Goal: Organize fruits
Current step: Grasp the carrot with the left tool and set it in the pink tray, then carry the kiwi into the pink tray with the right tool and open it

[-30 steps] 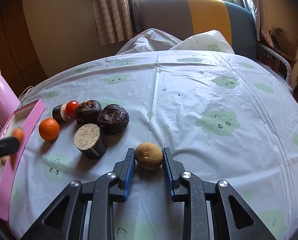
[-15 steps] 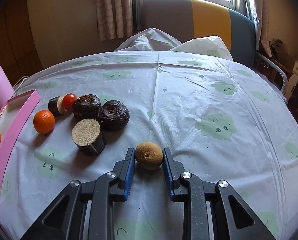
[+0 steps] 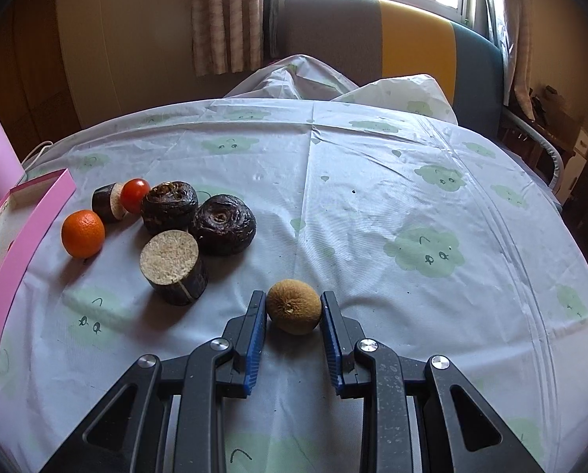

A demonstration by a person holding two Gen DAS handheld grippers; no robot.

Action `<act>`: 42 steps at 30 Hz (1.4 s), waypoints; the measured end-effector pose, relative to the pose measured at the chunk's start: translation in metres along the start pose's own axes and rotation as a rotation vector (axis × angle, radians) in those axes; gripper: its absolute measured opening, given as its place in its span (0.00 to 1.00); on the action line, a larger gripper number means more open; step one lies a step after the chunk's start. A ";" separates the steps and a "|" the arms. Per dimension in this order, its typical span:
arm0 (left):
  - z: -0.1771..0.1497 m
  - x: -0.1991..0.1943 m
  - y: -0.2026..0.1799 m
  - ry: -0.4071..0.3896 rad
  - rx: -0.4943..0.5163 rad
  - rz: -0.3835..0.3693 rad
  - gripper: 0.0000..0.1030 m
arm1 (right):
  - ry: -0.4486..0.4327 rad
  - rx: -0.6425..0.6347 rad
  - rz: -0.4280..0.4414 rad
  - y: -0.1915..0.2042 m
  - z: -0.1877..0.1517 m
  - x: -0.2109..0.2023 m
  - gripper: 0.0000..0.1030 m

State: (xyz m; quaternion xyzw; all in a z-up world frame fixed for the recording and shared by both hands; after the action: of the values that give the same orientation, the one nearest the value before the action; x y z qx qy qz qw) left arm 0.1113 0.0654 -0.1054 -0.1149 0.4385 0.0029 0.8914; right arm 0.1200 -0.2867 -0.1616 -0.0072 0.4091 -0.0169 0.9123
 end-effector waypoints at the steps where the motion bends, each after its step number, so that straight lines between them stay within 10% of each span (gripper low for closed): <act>1: -0.002 -0.002 -0.002 0.000 0.002 0.000 0.32 | 0.000 0.000 0.000 0.000 0.000 0.000 0.27; 20: -0.022 -0.013 -0.009 0.004 0.034 -0.004 0.32 | 0.031 0.013 0.108 0.029 -0.011 -0.033 0.26; 42: -0.017 -0.023 0.063 -0.034 -0.121 0.058 0.33 | 0.059 -0.269 0.606 0.267 0.006 -0.088 0.31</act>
State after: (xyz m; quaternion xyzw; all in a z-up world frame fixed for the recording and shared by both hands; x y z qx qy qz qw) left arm 0.0767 0.1252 -0.1102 -0.1558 0.4255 0.0572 0.8896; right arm 0.0725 -0.0168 -0.0988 -0.0052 0.4175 0.3091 0.8545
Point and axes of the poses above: each gripper's, at about its wrist camera, not at the fingertips, and x roughly the way its jaws point, y to its left, z to its top, the point moved 10 cm from there along x, roughly the way its jaws point, and after that the axes turned 1 degree about -z, right-handed, at the moved point
